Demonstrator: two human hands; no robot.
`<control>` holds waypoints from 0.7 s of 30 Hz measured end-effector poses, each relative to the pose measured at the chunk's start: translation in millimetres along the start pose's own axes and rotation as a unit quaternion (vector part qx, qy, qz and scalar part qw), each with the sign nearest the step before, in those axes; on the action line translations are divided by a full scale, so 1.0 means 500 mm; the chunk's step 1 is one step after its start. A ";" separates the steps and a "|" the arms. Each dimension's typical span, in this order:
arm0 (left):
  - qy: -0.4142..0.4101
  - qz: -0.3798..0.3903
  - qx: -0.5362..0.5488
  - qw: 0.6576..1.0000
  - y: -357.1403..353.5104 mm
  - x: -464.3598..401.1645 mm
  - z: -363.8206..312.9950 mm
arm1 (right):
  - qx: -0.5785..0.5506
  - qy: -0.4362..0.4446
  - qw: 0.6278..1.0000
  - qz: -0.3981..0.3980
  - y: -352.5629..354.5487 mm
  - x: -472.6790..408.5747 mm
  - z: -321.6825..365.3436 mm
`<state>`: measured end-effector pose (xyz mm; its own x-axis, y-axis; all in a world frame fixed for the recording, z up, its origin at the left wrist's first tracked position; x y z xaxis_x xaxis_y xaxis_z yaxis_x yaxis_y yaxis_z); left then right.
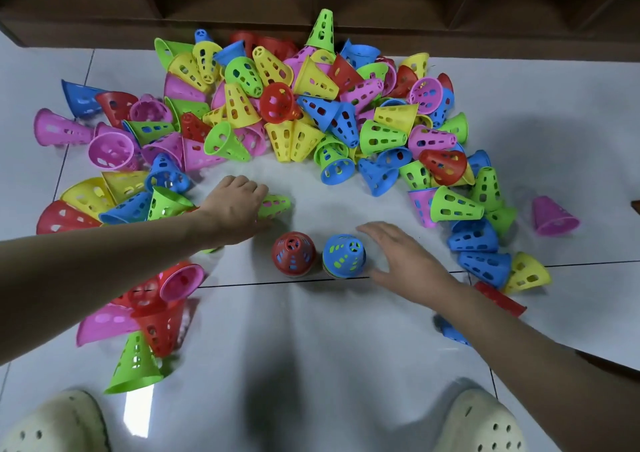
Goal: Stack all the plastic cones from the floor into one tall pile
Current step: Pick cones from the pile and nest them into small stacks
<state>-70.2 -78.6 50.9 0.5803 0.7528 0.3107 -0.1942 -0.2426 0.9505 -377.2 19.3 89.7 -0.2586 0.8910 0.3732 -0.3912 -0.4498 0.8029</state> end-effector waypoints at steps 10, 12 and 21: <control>0.066 -0.054 0.167 0.982 0.046 -0.020 -0.007 | 0.120 -0.080 0.978 -0.150 0.093 -0.166 -0.021; 0.063 -0.093 0.211 0.971 0.067 -0.010 -0.010 | 0.145 -0.096 0.977 -0.127 0.095 -0.203 -0.024; 0.017 -0.207 0.395 0.895 0.107 0.050 -0.059 | 0.215 -0.215 0.951 -0.055 0.060 -0.249 -0.028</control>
<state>-89.2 -54.7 109.6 0.4466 0.8929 -0.0571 0.6588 -0.2850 0.6962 -369.3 -106.1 60.8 0.1842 0.9156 0.3574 0.0259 -0.3680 0.9295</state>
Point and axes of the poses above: each hand's wrist, its own x-axis away from the middle knuckle, its own y-axis out of the back of the hand, z = x × y, the point moved 2 cm from there along -x, towards the middle knuckle, and after that the axes turned 8 degrees about -y, right-handed, at the moved point
